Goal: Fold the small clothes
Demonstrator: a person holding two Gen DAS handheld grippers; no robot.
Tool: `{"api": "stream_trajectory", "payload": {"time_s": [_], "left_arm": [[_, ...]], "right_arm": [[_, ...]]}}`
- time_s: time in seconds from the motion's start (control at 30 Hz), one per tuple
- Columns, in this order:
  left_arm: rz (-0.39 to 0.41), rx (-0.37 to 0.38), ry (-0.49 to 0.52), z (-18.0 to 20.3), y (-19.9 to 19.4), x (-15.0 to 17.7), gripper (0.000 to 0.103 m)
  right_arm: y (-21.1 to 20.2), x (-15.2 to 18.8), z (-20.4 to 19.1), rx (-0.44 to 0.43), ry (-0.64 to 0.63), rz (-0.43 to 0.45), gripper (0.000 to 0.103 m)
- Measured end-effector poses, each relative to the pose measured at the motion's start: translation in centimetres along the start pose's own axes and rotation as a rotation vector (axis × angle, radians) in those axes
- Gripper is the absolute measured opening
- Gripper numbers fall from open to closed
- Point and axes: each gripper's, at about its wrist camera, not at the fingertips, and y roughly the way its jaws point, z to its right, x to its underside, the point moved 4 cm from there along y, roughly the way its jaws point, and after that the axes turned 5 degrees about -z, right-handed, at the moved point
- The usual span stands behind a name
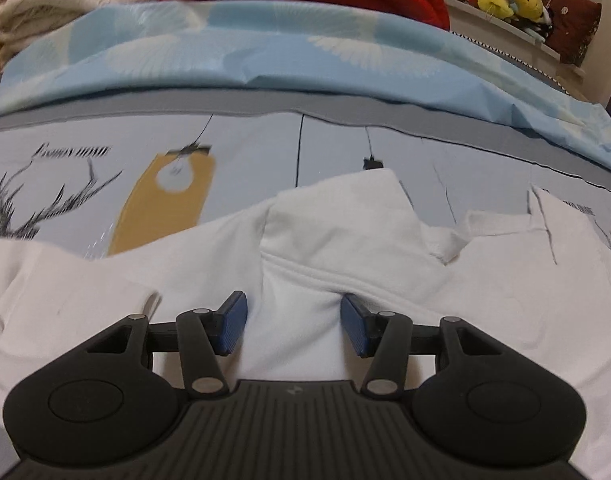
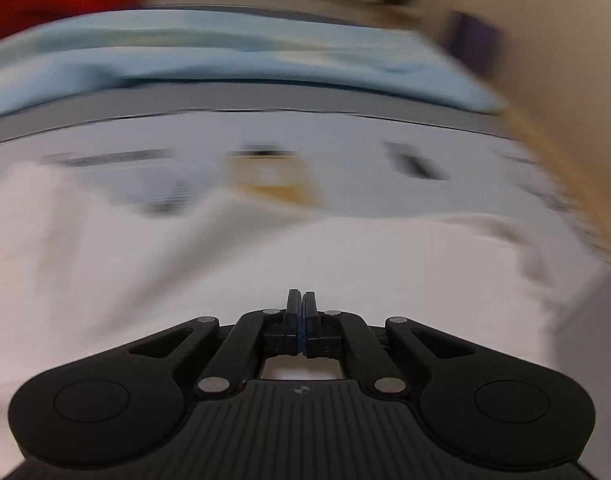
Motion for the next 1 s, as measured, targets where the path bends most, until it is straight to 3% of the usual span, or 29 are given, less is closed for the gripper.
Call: {"api": "stream_trajectory", "payload": {"time_s": [0.07, 0.13, 0.23, 0.3, 0.33, 0.37, 0.47, 0.53, 0.6, 0.63, 0.7, 0.87, 0.9, 1.0], "left_arm": [[0.019, -0.001, 0.006, 0.5, 0.2, -0.3, 0.057], [0.034, 0.009, 0.02, 0.7, 0.3, -0.5, 0.057], [0.033, 0.027, 0.016, -0.1, 0.6, -0.9, 0.058], [0.023, -0.028, -0.026, -1.6, 1.2, -1.4, 0.06], [0.017, -0.049, -0.058, -2.3, 1.2, -1.7, 0.058], [0.008, -0.054, -0.076, -2.4, 0.9, -1.9, 0.057], [0.011, 0.009, -0.065, -1.8, -0.5, -2.3, 0.056], [0.026, 0.025, -0.04, -1.3, -1.6, -2.5, 0.056], [0.026, 0.054, -0.03, -1.3, -2.5, -2.4, 0.056], [0.023, 0.066, -0.028, -1.4, -2.8, -2.3, 0.056], [0.028, 0.067, -0.021, -1.7, -3.2, -2.3, 0.056], [0.014, 0.082, -0.018, -2.2, -3.4, -2.0, 0.056], [0.011, 0.09, -0.009, -2.1, -3.6, -1.9, 0.056], [-0.004, 0.146, 0.046, -1.3, -4.4, -1.7, 0.056]], "right_arm": [[0.9, -0.5, 2.9, -0.007, 0.116, -0.024, 0.0], [0.1, -1.4, 3.3, -0.126, 0.179, 0.032, 0.0], [-1.8, -2.2, 1.2, -0.343, 0.143, 0.115, 0.007], [-2.6, -2.2, -0.9, -0.455, 0.088, 0.116, 0.024], [-2.6, -2.1, -1.8, -0.466, 0.062, 0.109, 0.039], [-2.5, -1.9, -2.7, -0.467, 0.034, 0.096, 0.049], [-1.3, -1.8, -4.6, -0.458, -0.014, 0.061, 0.05], [-0.6, -1.7, -5.3, -0.39, -0.048, 0.045, 0.049], [-0.1, -1.7, -5.7, -0.353, -0.08, 0.073, 0.008], [0.0, -1.8, -5.7, -0.336, -0.098, 0.087, 0.003], [-0.8, -1.8, -4.8, -0.321, -0.066, 0.113, 0.002], [0.8, -4.2, 0.9, -0.098, 0.119, 0.125, 0.005], [1.0, -4.2, 1.1, -0.101, 0.113, 0.12, 0.009], [-0.1, -3.9, 1.0, -0.241, 0.076, 0.131, 0.018]]}}
